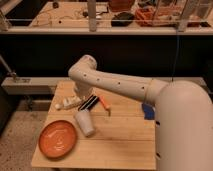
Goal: Place the eraser in the ceramic cup
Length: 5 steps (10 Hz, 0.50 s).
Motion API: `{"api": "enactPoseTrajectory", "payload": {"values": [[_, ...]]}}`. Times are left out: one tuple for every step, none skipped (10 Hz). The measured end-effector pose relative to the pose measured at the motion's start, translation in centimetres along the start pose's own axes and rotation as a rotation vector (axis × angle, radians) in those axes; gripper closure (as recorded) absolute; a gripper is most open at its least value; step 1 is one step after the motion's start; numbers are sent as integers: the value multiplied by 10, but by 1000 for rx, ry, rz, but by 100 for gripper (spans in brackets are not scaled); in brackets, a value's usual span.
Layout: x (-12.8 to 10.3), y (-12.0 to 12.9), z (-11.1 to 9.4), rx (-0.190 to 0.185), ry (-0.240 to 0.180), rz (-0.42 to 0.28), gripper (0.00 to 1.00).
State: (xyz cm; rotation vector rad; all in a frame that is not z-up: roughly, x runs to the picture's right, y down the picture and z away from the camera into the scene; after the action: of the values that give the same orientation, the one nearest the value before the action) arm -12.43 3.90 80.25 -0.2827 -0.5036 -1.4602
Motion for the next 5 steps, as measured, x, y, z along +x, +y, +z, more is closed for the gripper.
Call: {"api": "enactPoseTrajectory", "payload": {"values": [[0, 0, 0, 0, 0, 0, 21], [0, -1, 0, 1, -1, -2, 20], [-1, -2, 0, 1, -1, -2, 20], [0, -1, 0, 1, -1, -2, 20], [0, -2, 0, 1, -1, -2, 20]]}}
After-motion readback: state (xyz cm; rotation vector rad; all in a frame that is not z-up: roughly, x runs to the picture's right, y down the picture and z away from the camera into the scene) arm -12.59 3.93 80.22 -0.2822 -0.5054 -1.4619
